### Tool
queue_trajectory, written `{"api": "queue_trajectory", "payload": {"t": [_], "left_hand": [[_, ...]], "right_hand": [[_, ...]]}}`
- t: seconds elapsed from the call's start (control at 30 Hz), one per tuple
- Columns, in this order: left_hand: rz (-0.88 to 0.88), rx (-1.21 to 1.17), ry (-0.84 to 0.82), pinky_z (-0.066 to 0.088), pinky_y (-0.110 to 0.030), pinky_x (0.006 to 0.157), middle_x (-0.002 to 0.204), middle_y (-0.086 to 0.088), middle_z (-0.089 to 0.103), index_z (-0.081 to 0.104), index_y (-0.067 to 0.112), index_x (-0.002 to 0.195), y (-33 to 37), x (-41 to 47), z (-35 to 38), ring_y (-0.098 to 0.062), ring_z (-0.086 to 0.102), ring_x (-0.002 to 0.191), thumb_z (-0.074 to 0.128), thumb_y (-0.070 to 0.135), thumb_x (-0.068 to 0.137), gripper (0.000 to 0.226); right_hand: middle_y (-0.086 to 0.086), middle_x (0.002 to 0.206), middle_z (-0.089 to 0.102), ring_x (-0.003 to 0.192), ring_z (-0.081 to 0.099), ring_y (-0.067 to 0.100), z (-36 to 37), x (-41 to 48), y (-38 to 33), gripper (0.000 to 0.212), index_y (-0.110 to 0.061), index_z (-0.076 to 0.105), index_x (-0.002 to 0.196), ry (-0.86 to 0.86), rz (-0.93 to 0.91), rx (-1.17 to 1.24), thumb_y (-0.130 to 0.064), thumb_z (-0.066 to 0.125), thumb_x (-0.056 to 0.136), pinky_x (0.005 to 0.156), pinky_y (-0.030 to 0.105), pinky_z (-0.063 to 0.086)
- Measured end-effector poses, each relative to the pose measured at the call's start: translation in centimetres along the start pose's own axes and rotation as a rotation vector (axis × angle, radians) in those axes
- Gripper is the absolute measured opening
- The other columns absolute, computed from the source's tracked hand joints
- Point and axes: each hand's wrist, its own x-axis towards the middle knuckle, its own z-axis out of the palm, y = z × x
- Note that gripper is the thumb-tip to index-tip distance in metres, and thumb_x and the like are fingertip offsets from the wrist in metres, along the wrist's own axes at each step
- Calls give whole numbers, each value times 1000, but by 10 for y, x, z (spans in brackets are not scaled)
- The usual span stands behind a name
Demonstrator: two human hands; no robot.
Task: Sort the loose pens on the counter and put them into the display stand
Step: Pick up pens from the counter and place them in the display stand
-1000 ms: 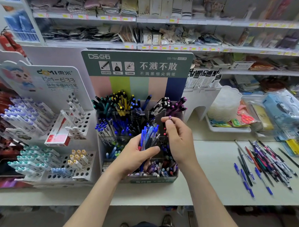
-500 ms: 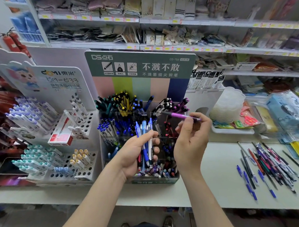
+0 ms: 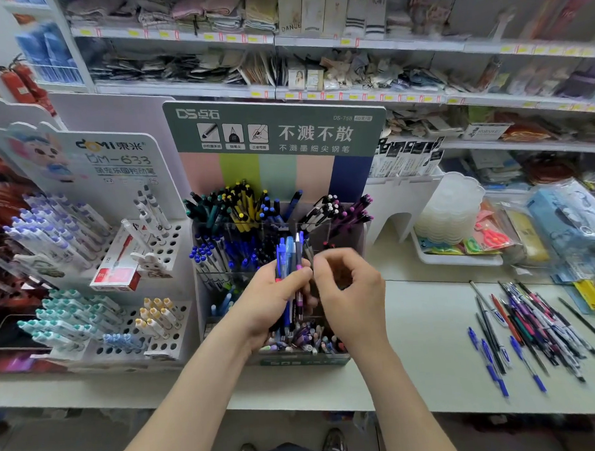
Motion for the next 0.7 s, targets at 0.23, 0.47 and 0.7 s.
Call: {"api": "queue_trajectory", "payload": {"t": [0.23,0.47,0.7], "left_hand": [[-46,12,-228,44,-29,49,78,-8,56,56,12,99,6,-12,3,-20,49,55,66,16,104,11],[-8,201,-234,51,-34,51,80,-13,64,59,2,118,5,-10,-6,-24,57,56,66,18,105,23],[271,702,233,47,-31,58,76,10,66,59,33,94,-3,1,-1,-6,56,59,72,37,92,13]], "right_hand": [[11,77,71,62,62,21,-7,16,-1,29,-9,82,101,-282,567,566,-28,60,108,55,26,53],[5,81,72,72,65,15,-2,26,6,18,-15,64,103,323,264,481,-30,57,110,69,27,54],[-8,66,59,61,52,10,8,18,-1,24,-25,68,88,-59,89,28,-46,78,93,62,28,46]]}}
